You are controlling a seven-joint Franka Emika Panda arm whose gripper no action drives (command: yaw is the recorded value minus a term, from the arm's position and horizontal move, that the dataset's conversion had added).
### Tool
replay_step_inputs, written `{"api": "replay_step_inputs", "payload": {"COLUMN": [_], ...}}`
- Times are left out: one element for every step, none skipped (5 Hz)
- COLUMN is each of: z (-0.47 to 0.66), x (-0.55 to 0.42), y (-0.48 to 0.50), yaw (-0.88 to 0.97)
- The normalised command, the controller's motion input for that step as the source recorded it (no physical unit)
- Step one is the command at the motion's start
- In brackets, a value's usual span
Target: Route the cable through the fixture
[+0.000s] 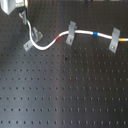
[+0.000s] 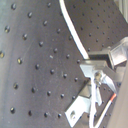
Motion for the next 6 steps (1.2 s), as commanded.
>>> {"api": "replay_step_inputs", "payload": {"z": [0.0, 0.17, 0.14, 0.19, 0.32, 0.31], "x": [0.005, 0.085, 0.098, 0.039, 0.028, 0.001], "y": [0.009, 0.245, 0.342, 0.368, 0.388, 0.336], "yaw": [0.0, -0.3, -0.32, -0.35, -0.44, -0.44]}}
